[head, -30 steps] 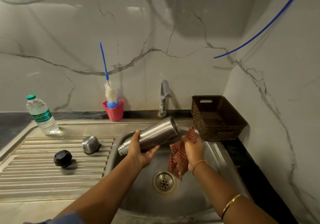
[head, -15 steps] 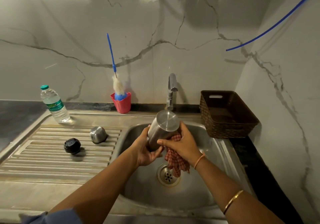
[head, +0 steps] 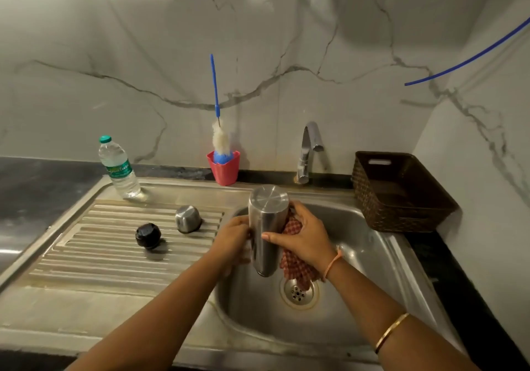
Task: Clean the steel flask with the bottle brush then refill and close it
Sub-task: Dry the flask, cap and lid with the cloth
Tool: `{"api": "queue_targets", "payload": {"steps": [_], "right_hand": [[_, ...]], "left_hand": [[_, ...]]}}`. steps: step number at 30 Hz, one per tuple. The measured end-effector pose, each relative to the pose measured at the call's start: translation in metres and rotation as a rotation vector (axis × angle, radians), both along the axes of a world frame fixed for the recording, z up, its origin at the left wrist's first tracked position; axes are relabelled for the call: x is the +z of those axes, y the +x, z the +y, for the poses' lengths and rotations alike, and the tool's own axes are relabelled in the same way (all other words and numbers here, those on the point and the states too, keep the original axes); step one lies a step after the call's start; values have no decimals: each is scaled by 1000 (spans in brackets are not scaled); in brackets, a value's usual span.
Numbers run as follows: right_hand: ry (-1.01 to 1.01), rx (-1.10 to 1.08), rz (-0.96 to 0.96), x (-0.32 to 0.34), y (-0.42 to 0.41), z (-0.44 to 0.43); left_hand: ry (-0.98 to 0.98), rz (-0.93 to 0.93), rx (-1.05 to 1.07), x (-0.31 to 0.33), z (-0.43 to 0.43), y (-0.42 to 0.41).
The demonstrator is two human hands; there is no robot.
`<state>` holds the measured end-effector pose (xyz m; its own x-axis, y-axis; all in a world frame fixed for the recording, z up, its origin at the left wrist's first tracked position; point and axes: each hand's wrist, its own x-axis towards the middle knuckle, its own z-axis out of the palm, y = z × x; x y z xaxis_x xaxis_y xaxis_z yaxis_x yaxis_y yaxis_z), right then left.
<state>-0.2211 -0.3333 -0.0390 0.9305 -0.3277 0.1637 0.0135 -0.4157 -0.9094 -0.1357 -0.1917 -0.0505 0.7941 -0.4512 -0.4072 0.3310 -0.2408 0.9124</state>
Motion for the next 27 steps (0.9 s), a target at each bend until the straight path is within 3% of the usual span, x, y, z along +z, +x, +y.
{"api": "queue_targets", "payload": {"steps": [6,13,22,27], "right_hand": [[-37,-91,43,29,21,39],[-18,-155,-6,49,60,137],[78,-162,70,47,84,213],[99,-310,109,34,94,224]], "left_hand": [[-62,-344,-272,2,42,8],[-138,-603,-164,11,122,54],[-71,-577,-300,32,230,106],[-82,-543,-331,34,277,133]]}}
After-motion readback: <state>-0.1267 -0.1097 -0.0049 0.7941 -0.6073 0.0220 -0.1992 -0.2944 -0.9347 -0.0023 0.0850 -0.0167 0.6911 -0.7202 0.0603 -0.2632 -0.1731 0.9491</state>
